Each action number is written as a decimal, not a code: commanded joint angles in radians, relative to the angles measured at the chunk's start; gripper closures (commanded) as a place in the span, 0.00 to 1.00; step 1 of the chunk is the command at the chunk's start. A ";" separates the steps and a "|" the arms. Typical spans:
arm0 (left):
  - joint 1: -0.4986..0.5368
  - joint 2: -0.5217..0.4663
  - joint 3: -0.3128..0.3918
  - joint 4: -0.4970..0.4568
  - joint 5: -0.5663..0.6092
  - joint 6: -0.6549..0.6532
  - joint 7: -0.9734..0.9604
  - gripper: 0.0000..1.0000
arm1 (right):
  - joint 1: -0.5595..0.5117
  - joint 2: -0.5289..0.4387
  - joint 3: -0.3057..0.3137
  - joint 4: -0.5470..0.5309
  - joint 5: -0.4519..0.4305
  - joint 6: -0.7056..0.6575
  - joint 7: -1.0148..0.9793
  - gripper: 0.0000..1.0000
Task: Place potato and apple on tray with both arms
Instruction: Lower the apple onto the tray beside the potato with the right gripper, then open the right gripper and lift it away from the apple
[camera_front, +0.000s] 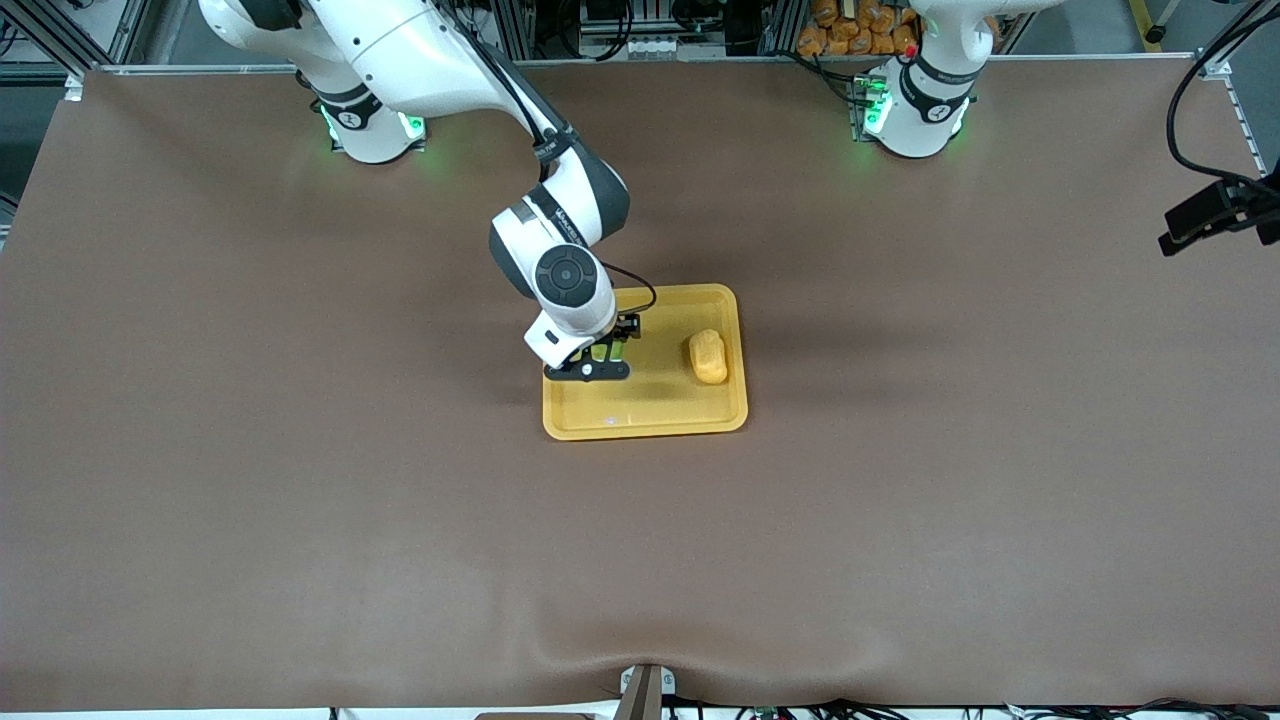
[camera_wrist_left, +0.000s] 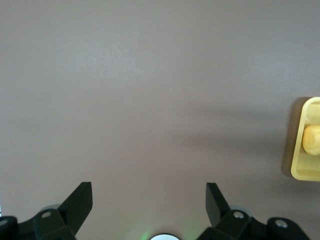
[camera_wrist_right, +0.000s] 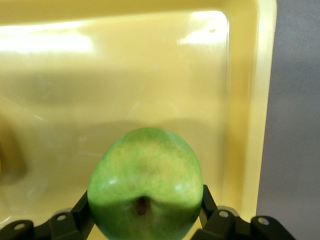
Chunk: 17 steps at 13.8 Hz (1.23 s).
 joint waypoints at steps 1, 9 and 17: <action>-0.065 -0.066 0.068 -0.072 -0.017 0.001 0.016 0.00 | -0.012 0.028 -0.001 0.047 -0.033 -0.012 0.033 1.00; -0.073 -0.057 0.036 -0.073 -0.017 0.001 0.007 0.00 | -0.019 0.048 -0.020 0.044 -0.080 0.011 0.035 0.00; -0.065 -0.053 0.036 -0.073 -0.045 0.001 0.016 0.00 | -0.152 -0.180 -0.025 0.038 -0.073 -0.108 -0.002 0.00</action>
